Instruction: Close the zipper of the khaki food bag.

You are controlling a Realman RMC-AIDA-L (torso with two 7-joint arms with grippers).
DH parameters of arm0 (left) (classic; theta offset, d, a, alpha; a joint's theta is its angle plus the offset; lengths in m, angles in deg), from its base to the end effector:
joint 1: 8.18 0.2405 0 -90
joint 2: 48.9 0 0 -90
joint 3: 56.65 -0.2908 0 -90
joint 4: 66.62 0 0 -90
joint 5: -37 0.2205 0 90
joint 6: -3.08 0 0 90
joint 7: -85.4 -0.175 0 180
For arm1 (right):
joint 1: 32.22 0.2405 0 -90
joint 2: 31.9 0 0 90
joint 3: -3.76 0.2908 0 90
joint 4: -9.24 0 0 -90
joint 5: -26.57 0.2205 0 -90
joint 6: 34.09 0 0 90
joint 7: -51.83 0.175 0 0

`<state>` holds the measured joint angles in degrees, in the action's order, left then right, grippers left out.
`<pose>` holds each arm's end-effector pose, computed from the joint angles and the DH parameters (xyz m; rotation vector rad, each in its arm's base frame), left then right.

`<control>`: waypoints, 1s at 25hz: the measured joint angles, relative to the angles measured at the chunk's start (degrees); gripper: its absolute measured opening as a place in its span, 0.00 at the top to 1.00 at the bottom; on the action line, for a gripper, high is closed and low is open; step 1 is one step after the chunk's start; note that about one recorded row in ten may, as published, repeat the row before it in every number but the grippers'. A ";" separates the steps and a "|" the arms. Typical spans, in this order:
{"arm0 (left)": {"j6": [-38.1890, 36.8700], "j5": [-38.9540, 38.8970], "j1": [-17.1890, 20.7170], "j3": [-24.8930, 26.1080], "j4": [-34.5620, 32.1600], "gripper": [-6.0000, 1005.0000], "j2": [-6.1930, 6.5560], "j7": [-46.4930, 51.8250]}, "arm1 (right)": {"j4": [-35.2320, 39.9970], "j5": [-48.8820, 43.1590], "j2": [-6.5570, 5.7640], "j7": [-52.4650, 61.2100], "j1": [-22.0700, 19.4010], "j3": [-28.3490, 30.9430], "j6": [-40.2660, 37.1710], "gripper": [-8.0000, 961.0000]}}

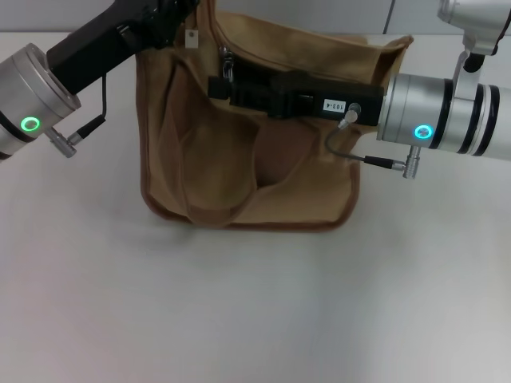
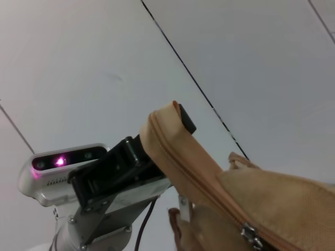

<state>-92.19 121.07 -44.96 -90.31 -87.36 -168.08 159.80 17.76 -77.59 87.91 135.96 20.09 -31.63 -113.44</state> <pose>-0.2081 0.3974 -0.0104 -2.2924 -0.6175 -1.5410 0.1542 0.4180 -0.1182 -2.7183 0.9736 1.1234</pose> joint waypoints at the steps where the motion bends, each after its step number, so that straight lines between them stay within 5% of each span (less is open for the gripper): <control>1: 0.03 -0.01 0.00 0.00 0.03 0.97 0.00 0.00 | 0.00 0.00 0.00 -0.01 -0.02 0.02 0.15 0.56; 7: 0.50 -0.10 0.08 0.00 0.07 0.97 0.00 -0.02 | 0.00 0.06 -0.01 -0.91 -0.09 0.10 0.50 0.60; 15: 0.64 -0.10 0.20 0.00 0.50 0.97 0.00 -0.51 | 0.00 0.10 -0.01 -0.94 -0.11 0.05 0.31 0.99; 25: 2.08 -0.10 1.35 0.45 0.62 0.96 0.02 -0.89 | 0.22 0.12 -0.08 -0.97 -1.42 0.11 -0.83 0.99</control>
<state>-90.11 120.97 -43.61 -89.86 -86.74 -168.06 158.91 17.98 -77.48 87.83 134.99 18.67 -31.51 -114.27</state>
